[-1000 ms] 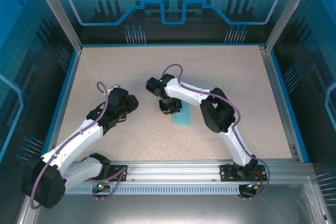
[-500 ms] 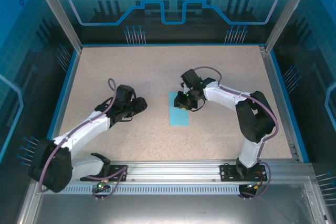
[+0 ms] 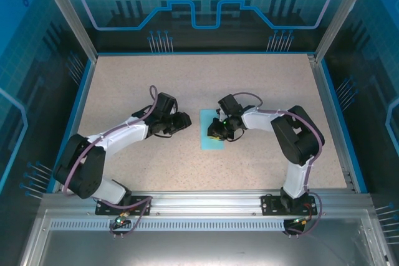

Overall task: Fold a paper plane with a square sheet of paper (pick it up from the middle)
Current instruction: Third fold the triangle at the center of the table.

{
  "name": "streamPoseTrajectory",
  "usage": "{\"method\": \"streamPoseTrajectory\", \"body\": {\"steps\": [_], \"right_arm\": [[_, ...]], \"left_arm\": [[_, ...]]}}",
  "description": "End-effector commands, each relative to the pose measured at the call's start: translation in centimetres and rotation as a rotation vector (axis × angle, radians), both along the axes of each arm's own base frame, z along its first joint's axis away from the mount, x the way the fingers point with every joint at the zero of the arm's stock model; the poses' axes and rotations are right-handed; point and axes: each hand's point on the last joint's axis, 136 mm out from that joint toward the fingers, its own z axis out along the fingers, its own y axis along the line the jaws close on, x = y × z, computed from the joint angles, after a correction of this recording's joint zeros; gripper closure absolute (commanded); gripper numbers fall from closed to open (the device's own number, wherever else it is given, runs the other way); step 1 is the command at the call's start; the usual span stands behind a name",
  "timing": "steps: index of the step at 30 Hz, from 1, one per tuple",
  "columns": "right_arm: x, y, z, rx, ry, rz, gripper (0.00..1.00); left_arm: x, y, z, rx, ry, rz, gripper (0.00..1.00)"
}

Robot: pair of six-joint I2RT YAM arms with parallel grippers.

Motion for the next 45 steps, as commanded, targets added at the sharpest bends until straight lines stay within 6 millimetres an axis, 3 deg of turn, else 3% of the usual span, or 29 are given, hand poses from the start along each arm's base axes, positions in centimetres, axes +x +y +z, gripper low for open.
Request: {"method": "streamPoseTrajectory", "body": {"steps": [1,6,11,15,19,27,45], "right_arm": [[-0.2,-0.5,-1.8,-0.033,0.023,-0.088,0.81],[0.2,0.4,0.0,0.057,-0.013,-0.102,0.81],[0.4,-1.3,2.9,0.035,-0.098,-0.09,0.77],[0.4,-3.6,3.4,0.0,-0.111,-0.129,0.76],[-0.7,-5.3,1.7,-0.019,-0.066,-0.148,0.74],[-1.3,-5.5,0.4,-0.02,-0.031,-0.141,0.73],[-0.4,-4.7,0.5,-0.013,-0.032,-0.097,0.71]], "left_arm": [[0.2,-1.5,0.6,-0.043,0.013,-0.039,0.58],[0.6,-3.0,0.4,-0.076,0.028,-0.08,0.62],[1.2,-4.9,0.3,-0.096,0.039,-0.141,0.66],[2.1,-6.5,-0.4,-0.124,0.046,-0.174,0.68],[2.8,-7.4,-1.4,-0.128,0.069,-0.2,0.7],[3.6,-8.3,-3.6,-0.12,0.11,-0.227,0.73],[3.0,-6.9,-7.8,-0.029,0.2,-0.22,0.75]]}}
